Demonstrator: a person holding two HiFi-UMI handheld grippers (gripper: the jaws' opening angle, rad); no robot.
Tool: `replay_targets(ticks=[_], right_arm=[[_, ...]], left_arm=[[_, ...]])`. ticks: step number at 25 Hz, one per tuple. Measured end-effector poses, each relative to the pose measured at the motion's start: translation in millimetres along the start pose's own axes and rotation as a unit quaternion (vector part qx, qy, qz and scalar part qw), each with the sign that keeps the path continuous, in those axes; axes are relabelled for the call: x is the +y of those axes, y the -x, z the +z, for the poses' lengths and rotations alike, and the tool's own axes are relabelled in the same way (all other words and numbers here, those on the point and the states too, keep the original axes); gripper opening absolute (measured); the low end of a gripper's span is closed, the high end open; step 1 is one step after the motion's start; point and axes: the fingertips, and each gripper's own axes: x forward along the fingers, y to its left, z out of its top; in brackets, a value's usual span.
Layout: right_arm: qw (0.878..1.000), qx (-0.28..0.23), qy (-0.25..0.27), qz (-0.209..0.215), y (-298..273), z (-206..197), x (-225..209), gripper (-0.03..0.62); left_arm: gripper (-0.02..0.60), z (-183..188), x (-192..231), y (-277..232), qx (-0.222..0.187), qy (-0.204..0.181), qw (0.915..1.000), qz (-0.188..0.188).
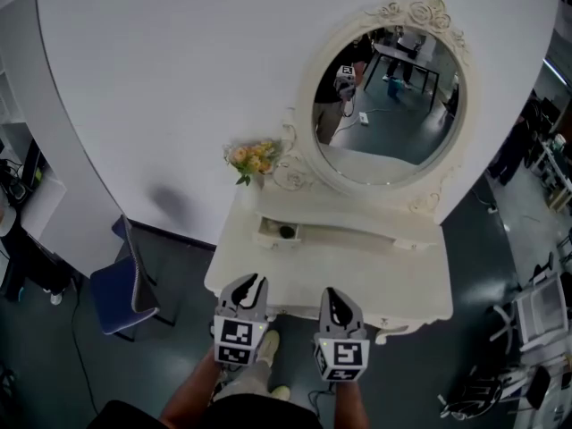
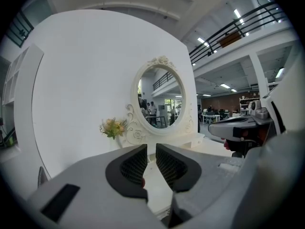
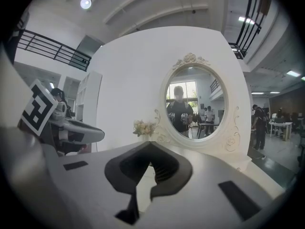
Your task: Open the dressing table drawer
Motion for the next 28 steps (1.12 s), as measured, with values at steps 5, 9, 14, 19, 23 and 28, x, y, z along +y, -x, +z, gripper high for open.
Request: replay_targets(ticks=[5, 9, 14, 19, 23, 28], right_arm=[[1.0, -0.005, -0.001, 0.002, 27.4, -1.4, 12.1, -0.002], [1.0, -0.005, -0.004, 0.006, 44.0, -4.6, 18.6, -0.002], [1.0, -0.004, -0.008, 0.007, 53.5, -7.2, 23.0, -0.002], [1.0, -0.011, -0.005, 0.009, 58.7, -0.1, 27.3, -0.002], [1.0, -0.014, -0.002, 0.007, 60.8, 1.5, 27.4, -0.002], [1.0, -0.015, -0.003, 0.002, 63.7, 1.0, 24.7, -0.002]], left_arm=[[0.044, -4.3, -12.0, 30.0, -0.001, -0.001, 1.0, -0.001], [0.029, -5.0, -19.0, 46.4, -0.006, -0.001, 1.0, -0.001], [0.008, -3.9, -18.7, 57.3, -0.011, -0.001, 0.9999, 0.005], [0.005, -0.7, -19.1, 65.3, -0.013, -0.002, 0.9999, 0.006], [0.005, 0.7, -19.6, 67.6, -0.016, -0.003, 0.9998, 0.006], [0.005, 2.4, -20.6, 68.0, -0.019, -0.006, 0.9998, 0.005]])
